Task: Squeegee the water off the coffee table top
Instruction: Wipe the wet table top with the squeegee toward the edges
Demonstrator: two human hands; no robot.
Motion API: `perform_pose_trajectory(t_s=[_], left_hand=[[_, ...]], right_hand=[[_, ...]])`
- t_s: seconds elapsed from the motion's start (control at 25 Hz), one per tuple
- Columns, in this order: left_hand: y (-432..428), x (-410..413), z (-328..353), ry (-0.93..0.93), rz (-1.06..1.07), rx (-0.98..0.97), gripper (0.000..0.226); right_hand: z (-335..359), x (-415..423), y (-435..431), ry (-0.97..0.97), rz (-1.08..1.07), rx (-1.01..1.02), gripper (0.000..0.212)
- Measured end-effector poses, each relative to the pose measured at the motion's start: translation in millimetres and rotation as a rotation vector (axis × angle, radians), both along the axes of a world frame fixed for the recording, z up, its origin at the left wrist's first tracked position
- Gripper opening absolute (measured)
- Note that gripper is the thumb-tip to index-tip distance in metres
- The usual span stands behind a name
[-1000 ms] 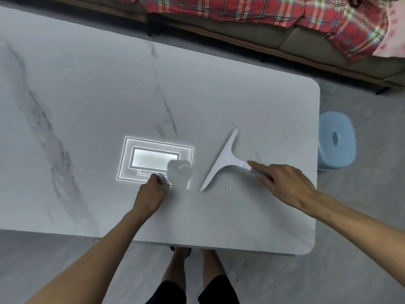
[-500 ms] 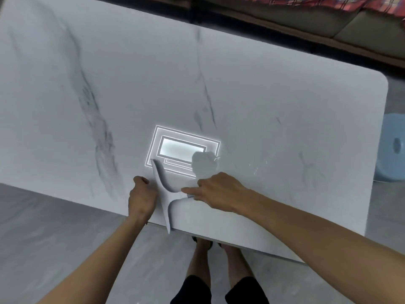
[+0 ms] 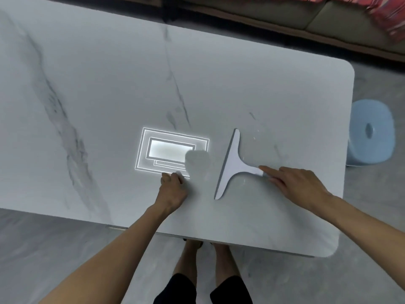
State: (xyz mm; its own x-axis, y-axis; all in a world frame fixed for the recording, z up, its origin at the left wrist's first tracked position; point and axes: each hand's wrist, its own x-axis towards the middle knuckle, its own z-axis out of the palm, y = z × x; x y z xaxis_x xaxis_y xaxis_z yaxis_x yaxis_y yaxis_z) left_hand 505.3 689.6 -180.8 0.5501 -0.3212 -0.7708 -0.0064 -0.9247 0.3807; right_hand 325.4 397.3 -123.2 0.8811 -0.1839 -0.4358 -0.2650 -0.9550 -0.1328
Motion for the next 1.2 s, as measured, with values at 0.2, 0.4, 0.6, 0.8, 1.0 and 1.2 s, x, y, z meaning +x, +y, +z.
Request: perform_pose_trajectory(t_s=[0.2,0.4,0.6,0.8,1.0,1.2], left_hand=[[-11,-7,3,0.056,-0.069,0.009,0.018],[9,-3,15,-0.125,0.114,-0.012,0.012],[74,19,18,-0.239,0.560,0.033,0.014],[156,37,16,-0.139,0.747,0.183,0.019],[162,39,9,-0.107,0.655,0.150,0.011],[95,27,5,-0.049,0.450,0.049,0.015]], right_hand=[[19,-60,-26,0.108,-0.120,-0.104,0.043],[42,-48,4,0.118,-0.099,-0.060,0.046],[8,42,113,0.075,0.316,0.256,0.039],[-36,135,222,0.056,0.641,0.322,0.038],[-48,183,221,-0.065,0.591,0.220,0.038],[-34,153,108,-0.113,0.163,0.141,0.038]])
